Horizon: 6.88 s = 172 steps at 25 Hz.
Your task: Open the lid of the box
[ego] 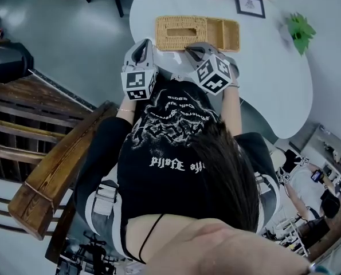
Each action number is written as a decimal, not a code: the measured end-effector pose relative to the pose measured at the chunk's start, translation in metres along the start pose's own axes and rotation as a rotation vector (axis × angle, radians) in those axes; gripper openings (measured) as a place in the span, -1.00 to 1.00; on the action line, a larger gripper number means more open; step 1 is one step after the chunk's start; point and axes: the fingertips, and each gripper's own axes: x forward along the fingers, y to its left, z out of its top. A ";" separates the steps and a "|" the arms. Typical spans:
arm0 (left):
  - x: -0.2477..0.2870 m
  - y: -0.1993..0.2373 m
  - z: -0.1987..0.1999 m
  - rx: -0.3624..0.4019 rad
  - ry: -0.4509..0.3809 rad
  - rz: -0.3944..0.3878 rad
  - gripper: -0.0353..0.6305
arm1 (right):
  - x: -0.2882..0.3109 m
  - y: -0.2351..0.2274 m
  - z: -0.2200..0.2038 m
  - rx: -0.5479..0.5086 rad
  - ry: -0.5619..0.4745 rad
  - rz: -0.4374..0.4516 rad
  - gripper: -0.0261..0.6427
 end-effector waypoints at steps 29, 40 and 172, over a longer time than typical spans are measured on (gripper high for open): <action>0.011 0.008 0.001 -0.059 -0.017 -0.007 -0.82 | -0.024 -0.023 0.023 -0.138 0.065 0.017 -0.82; 0.014 0.008 0.002 -0.057 -0.015 -0.025 -0.82 | -0.036 -0.040 0.044 -0.170 0.050 0.007 -0.82; 0.063 0.068 -0.002 -0.116 0.097 0.042 -0.82 | 0.105 -0.248 0.060 -0.197 0.092 -0.127 -0.82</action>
